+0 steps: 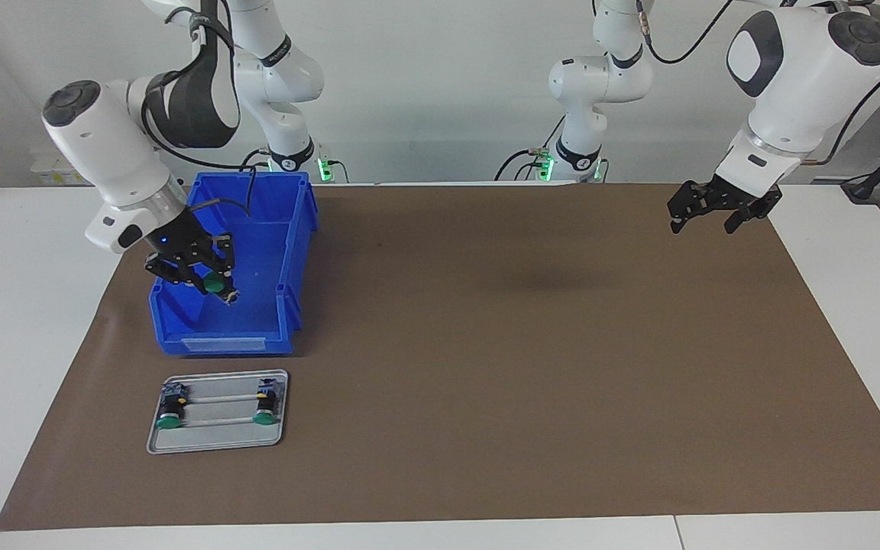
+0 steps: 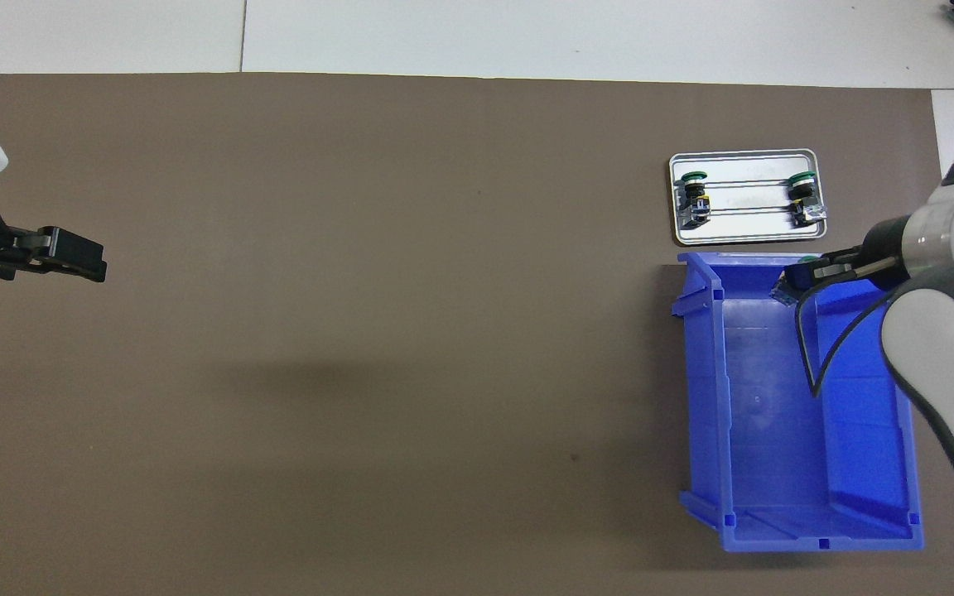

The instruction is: Place and press button with both arms

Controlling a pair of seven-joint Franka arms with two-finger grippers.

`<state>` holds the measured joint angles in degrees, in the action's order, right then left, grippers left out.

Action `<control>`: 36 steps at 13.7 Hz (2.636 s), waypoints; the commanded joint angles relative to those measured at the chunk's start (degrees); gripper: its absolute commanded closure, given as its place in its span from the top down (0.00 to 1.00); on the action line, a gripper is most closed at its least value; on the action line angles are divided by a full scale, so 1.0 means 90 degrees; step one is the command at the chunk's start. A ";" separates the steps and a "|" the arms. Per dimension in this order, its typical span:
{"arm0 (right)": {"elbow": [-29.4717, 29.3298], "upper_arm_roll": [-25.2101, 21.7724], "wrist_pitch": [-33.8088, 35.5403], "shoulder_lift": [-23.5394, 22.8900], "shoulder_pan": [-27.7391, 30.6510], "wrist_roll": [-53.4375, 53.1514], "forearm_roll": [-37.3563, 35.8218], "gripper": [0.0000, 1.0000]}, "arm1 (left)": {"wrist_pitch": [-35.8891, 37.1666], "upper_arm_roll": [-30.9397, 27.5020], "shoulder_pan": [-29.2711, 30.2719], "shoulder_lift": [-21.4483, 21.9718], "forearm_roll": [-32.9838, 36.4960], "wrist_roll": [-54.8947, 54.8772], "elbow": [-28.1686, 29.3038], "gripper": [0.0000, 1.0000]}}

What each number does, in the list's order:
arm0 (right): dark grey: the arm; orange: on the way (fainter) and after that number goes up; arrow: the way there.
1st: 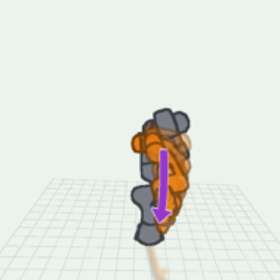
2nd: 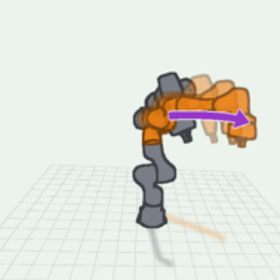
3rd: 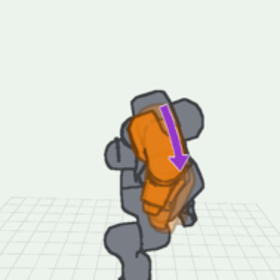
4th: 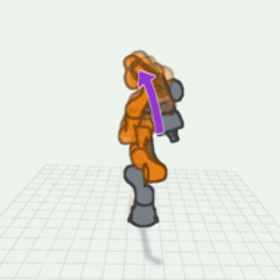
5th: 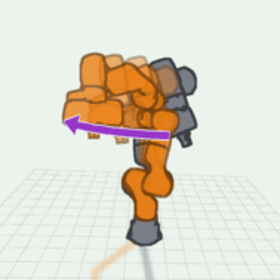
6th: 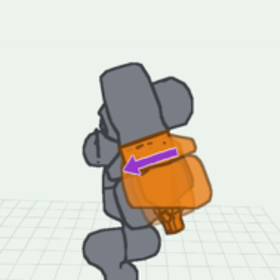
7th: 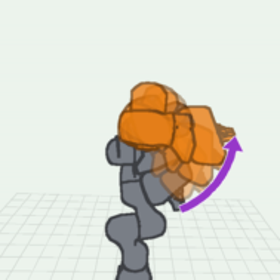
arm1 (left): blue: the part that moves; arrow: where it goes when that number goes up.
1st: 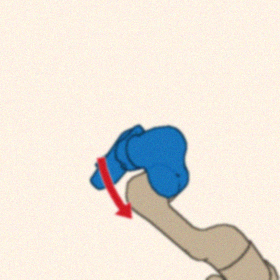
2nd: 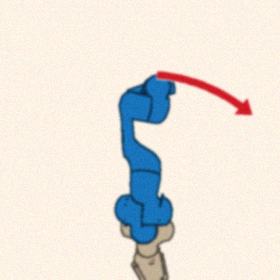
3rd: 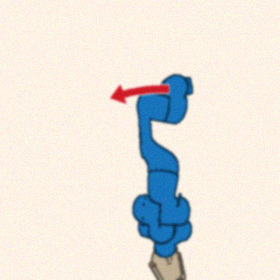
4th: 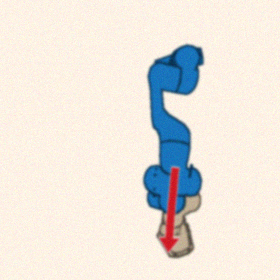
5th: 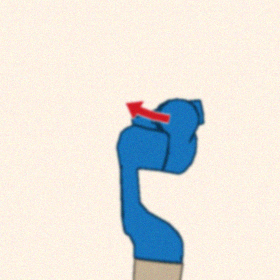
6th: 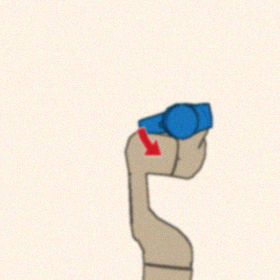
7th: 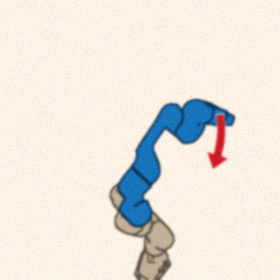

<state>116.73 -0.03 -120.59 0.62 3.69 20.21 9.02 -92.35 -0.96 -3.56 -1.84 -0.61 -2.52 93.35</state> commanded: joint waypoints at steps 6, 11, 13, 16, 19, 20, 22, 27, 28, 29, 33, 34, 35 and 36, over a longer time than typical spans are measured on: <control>0.2167 0.0092 -0.1912 0.0422 0.0244 0.0157 0.0179 0.00 | 0.0037 0.0019 0.0015 0.0165 0.0127 0.0035 0.0155 1.00; 0.2138 0.0101 -0.2051 0.0273 0.0186 -0.0427 0.0179 0.99 | 0.0037 0.0019 0.0025 0.0156 0.0127 0.0035 0.0155 1.00; 0.1973 0.0101 -0.1915 0.0361 0.0137 -0.0721 0.0179 1.00 | 0.0037 0.0019 0.0025 0.0165 0.0127 0.0035 0.0155 1.00; 0.1379 0.0111 -0.1048 0.0722 0.0136 -0.1277 0.0043 1.00 | 0.0037 0.0019 0.0025 0.0165 0.0127 0.0035 0.0146 1.00; 0.0364 0.0111 0.0142 0.0761 0.0127 -0.2018 -0.0726 1.00 | 0.0037 0.0019 0.0015 0.0165 0.0127 0.0035 0.0155 1.00; -0.0084 0.0140 0.0698 0.0771 0.0136 -0.2272 -0.0923 1.00 | 0.0037 0.0019 0.0025 0.0156 0.0127 0.0035 0.0155 1.00; -0.0925 0.0140 0.1763 0.0742 0.0146 -0.2605 -0.0944 1.00 | 0.0037 0.0019 0.0025 0.0156 0.0127 0.0035 0.0155 1.00; -0.2663 0.0121 0.3658 0.0762 0.0185 -0.2763 -0.1332 1.00 | 0.0037 0.0019 0.0015 0.0156 0.0127 0.0035 0.0155 1.00; -0.3150 0.0140 0.4155 0.0617 0.0205 -0.2792 -0.1373 1.00 | 0.0037 0.0019 0.0025 0.0156 0.0127 0.0035 0.0146 1.00; -0.3358 0.0131 0.4363 0.0432 0.0244 -0.3024 -0.1345 1.00 | 0.0037 0.0019 0.0025 0.0156 0.0127 0.0035 0.0146 1.00; -0.3077 0.0131 0.4385 0.0576 0.0195 -0.3662 -0.1276 1.00 | 0.0037 0.0019 0.0025 0.0165 0.0127 0.0035 0.0155 1.00; -0.3067 0.0121 0.4385 0.0615 0.0147 -0.3662 -0.1276 1.00 | 0.0037 0.0019 0.0015 0.0165 0.0127 0.0035 0.0155 1.00; -0.3067 0.0140 0.4385 0.0615 0.0137 -0.3632 -0.1286 1.00 | 0.0037 0.0019 0.0025 0.0156 0.0127 0.0035 0.0155 1.00; -0.3058 0.0131 0.4375 0.0625 0.0165 -0.3555 -0.1286 1.00 | 0.0037 0.0019 0.0025 0.0156 0.0127 0.0035 0.0155 1.00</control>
<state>89.78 0.41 -82.15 6.01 4.69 -11.46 -1.92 -92.33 -0.96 -3.56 -1.83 -0.61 -2.52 93.35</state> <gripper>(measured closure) 0.000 0.000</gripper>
